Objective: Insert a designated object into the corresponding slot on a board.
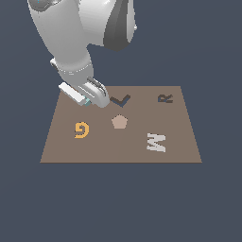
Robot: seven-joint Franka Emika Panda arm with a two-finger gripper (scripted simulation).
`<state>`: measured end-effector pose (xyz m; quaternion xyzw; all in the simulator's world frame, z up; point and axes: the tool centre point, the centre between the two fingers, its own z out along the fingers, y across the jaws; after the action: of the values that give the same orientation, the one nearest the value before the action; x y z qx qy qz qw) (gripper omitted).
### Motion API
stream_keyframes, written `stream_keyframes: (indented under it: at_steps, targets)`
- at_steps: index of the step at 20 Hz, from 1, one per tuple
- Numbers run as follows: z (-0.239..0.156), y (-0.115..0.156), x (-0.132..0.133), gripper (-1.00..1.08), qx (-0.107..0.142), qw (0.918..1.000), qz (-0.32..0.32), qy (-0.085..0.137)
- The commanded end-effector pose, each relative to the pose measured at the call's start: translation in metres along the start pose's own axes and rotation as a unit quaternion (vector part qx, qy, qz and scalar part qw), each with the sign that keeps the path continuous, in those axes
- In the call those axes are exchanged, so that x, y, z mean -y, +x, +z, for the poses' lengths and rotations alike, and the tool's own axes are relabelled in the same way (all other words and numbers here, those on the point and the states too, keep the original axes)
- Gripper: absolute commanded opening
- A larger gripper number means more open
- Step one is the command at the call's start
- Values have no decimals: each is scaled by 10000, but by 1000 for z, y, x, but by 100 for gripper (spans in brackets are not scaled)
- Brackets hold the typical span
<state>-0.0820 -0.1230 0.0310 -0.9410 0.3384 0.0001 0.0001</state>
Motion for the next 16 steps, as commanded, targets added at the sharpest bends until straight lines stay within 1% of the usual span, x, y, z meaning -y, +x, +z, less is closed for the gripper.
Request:
stream_keyframes:
  at_steps: [1,5,9,12,16]
  targets:
    - [0,-10,4,-100,-1,9999,169,1]
    - [-1,-30,12,-100,-1,9987,509,0]
    - [-2,-52,23,-100,-1,9958,911,0]
    - [-2,-70,34,-100,-1,9922,1248,0]
    - [-3,-95,53,-100,-1,9849,1731,0]
